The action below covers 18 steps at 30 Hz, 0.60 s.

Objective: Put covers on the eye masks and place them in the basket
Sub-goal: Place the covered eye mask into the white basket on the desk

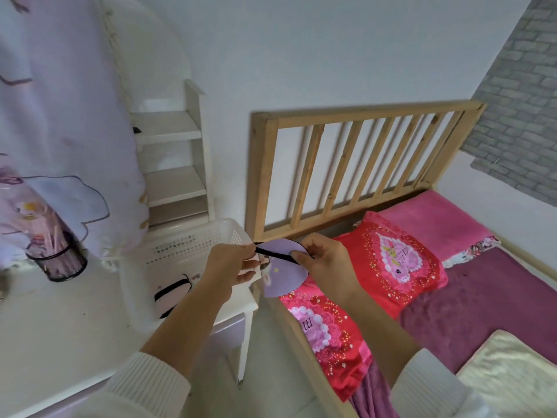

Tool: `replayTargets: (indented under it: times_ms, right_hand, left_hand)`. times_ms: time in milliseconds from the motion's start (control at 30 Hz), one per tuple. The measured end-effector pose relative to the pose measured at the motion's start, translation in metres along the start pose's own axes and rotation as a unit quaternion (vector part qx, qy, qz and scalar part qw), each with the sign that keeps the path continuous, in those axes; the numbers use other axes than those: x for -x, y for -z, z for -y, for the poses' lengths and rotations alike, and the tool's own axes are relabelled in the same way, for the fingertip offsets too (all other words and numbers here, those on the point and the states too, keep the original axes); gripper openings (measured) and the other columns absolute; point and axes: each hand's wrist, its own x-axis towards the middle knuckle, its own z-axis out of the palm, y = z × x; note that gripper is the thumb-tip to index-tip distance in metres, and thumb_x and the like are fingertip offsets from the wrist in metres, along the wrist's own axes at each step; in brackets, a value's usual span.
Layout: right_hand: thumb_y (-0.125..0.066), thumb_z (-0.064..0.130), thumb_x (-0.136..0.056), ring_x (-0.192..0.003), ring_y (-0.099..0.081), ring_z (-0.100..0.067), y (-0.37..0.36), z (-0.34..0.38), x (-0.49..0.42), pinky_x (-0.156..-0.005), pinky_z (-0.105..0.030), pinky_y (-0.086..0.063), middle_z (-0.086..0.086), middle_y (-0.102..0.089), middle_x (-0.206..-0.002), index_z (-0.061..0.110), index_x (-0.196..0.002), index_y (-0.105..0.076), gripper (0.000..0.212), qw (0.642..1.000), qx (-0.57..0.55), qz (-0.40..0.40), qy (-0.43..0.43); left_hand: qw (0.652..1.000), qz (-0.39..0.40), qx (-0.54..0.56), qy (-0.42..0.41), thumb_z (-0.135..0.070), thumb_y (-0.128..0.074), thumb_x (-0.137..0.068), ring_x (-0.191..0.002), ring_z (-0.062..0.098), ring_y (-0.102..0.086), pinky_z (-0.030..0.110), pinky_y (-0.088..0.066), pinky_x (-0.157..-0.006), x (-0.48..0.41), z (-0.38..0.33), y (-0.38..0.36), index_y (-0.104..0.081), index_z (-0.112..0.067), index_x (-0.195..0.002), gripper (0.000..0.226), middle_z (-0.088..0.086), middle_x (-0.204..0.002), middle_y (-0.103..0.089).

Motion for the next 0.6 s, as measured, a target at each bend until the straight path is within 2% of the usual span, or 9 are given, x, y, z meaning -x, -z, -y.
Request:
replayTargets:
  times_ms: [67, 100, 167, 233, 300, 367, 467, 533, 600]
  right_hand:
    - [-0.068, 0.002, -0.082, -0.055, -0.05, -0.015, -0.017, -0.001, -0.008, -0.054, -0.035, -0.043, -0.011, -0.06, -0.062, 0.003, -0.067, -0.059, 0.018, 0.998, -0.044, -0.024, -0.027]
    - [-0.069, 0.001, -0.082, -0.055, -0.052, -0.017, -0.025, -0.002, -0.012, -0.053, -0.036, -0.045, -0.018, -0.062, -0.064, -0.002, -0.07, -0.059, 0.016, 0.997, -0.064, -0.031, -0.037]
    - [-0.07, -0.002, -0.08, -0.049, -0.054, -0.012, -0.041, -0.004, -0.022, -0.047, -0.027, -0.045, -0.016, -0.063, -0.062, -0.004, -0.071, -0.061, 0.014, 0.995, -0.091, -0.013, -0.051]
    - [-0.071, -0.003, -0.079, -0.051, -0.061, -0.01, -0.054, -0.006, -0.034, -0.05, -0.022, -0.051, -0.014, -0.068, -0.067, -0.009, -0.077, -0.064, 0.01, 0.989, -0.126, 0.036, -0.069]
    - [-0.074, 0.001, -0.078, -0.062, -0.068, -0.021, -0.066, -0.009, -0.048, -0.061, -0.032, -0.059, -0.019, -0.072, -0.074, -0.009, -0.083, -0.068, 0.013, 0.979, -0.159, 0.072, -0.105]
    - [-0.075, 0.004, -0.077, -0.067, -0.07, -0.024, -0.077, -0.015, -0.062, -0.067, -0.036, -0.061, -0.014, -0.075, -0.075, -0.003, -0.084, -0.072, 0.01, 0.968, -0.181, 0.099, -0.144]
    - [-0.07, 0.005, -0.083, -0.071, -0.07, -0.023, -0.1, -0.024, -0.086, -0.074, -0.035, -0.061, -0.008, -0.075, -0.076, 0.005, -0.082, -0.074, 0.004, 0.951, -0.198, 0.143, -0.191]
    - [-0.063, 0.01, -0.09, -0.077, -0.064, -0.025, -0.119, -0.032, -0.108, -0.081, -0.041, -0.057, -0.015, -0.07, -0.083, -0.001, -0.089, -0.072, 0.014, 0.942, -0.175, 0.169, -0.231]
    - [-0.055, 0.011, -0.094, -0.077, -0.058, -0.025, -0.14, -0.043, -0.13, -0.076, -0.041, -0.057, -0.015, -0.061, -0.084, -0.006, -0.096, -0.067, 0.021, 0.926, -0.148, 0.203, -0.283]
  left_hand:
    - [0.999, -0.03, 0.04, 0.013, -0.006, -0.061, -0.088, -0.065, 0.018, -0.062, 0.029, -0.052, -0.056, -0.01, 0.002, 0.023, -0.063, -0.005, -0.083, 0.006, 0.008, -0.075, -0.065]
    - [0.998, -0.037, 0.047, 0.013, -0.007, -0.061, -0.088, -0.065, 0.017, -0.062, 0.029, -0.051, -0.056, -0.014, 0.003, 0.035, -0.064, -0.006, -0.083, 0.005, 0.007, -0.076, -0.065]
    - [0.999, -0.017, 0.03, 0.005, -0.011, -0.064, -0.085, -0.066, 0.016, -0.063, 0.028, -0.052, -0.055, -0.02, 0.005, 0.054, -0.068, -0.008, -0.087, 0.006, 0.004, -0.078, -0.067]
    - [1.0, 0.001, -0.002, 0.0, -0.016, -0.069, -0.082, -0.07, 0.015, -0.064, 0.027, -0.052, -0.056, -0.028, 0.006, 0.068, -0.073, -0.006, -0.09, 0.014, 0.003, -0.082, -0.07]
    - [1.0, -0.01, -0.025, -0.004, -0.022, -0.072, -0.08, -0.079, 0.014, -0.065, 0.028, -0.05, -0.063, -0.037, 0.005, 0.079, -0.075, -0.007, -0.09, 0.019, 0.001, -0.086, -0.073]
    - [0.999, -0.008, -0.036, 0.003, -0.027, -0.072, -0.08, -0.084, 0.014, -0.068, 0.031, -0.052, -0.07, -0.048, 0.005, 0.088, -0.075, -0.009, -0.093, 0.023, 0.001, -0.09, -0.076]
    - [0.999, 0.003, -0.031, 0.027, -0.028, -0.07, -0.083, -0.069, 0.013, -0.07, 0.035, -0.053, -0.076, -0.067, 0.011, 0.097, -0.071, -0.006, -0.095, 0.024, 0.003, -0.085, -0.077]
    - [0.999, -0.011, -0.028, 0.037, -0.025, -0.069, -0.084, -0.064, 0.014, -0.068, 0.034, -0.051, -0.073, -0.082, 0.014, 0.1, -0.066, -0.007, -0.097, 0.022, 0.005, -0.085, -0.075]
    - [0.998, -0.045, -0.024, 0.047, -0.02, -0.069, -0.084, -0.065, 0.017, -0.065, 0.03, -0.047, -0.068, -0.099, 0.019, 0.103, -0.062, -0.007, -0.102, 0.023, 0.009, -0.085, -0.072]
